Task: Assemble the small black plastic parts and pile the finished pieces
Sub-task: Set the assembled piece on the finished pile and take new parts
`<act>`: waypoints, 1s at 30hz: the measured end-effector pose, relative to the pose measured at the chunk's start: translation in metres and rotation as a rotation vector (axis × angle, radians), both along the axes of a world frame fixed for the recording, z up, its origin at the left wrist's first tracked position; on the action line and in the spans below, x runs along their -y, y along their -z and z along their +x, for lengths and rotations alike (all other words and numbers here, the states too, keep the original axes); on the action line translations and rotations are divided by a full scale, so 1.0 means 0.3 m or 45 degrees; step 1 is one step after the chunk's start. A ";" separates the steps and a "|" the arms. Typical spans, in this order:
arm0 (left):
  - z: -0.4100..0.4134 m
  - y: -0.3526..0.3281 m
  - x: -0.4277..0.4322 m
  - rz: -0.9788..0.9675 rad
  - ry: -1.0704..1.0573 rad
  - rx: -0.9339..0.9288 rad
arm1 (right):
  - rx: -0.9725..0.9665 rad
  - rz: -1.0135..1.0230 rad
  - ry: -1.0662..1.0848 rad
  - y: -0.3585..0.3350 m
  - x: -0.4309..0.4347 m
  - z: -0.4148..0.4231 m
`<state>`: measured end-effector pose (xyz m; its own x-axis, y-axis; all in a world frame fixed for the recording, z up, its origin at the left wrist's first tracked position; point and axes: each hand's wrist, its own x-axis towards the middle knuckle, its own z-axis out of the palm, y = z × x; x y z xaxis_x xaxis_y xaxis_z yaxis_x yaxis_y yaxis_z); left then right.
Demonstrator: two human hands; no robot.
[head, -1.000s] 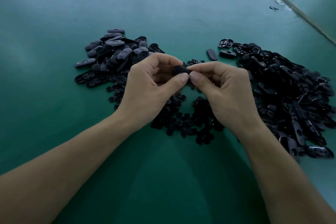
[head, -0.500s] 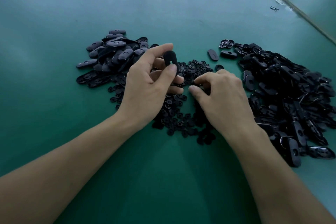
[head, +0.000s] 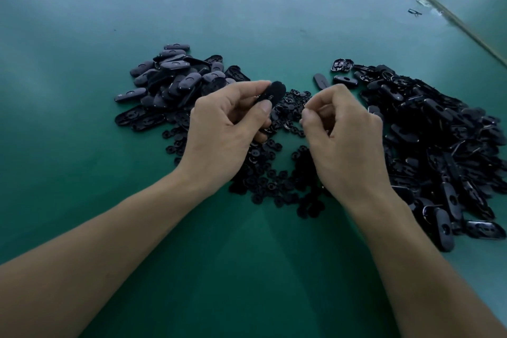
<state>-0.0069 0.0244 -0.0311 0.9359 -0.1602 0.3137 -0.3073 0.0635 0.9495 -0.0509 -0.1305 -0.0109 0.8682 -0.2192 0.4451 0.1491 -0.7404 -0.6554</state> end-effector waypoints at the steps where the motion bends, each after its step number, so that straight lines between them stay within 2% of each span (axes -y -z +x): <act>1: -0.001 0.001 0.001 0.008 -0.002 0.000 | 0.012 0.038 -0.017 0.000 -0.001 -0.004; 9: 0.001 0.006 0.000 0.078 -0.021 0.035 | 0.021 0.525 -0.113 -0.003 0.003 -0.006; 14: -0.001 0.007 0.002 0.043 0.004 -0.007 | -0.003 0.697 -0.155 -0.004 0.008 -0.002; 22: -0.001 0.009 -0.005 0.084 -0.007 0.055 | -0.020 0.528 -0.227 -0.008 0.002 -0.007; 30: -0.001 0.008 0.002 0.153 -0.030 0.076 | 0.001 0.297 -0.144 -0.010 -0.001 -0.015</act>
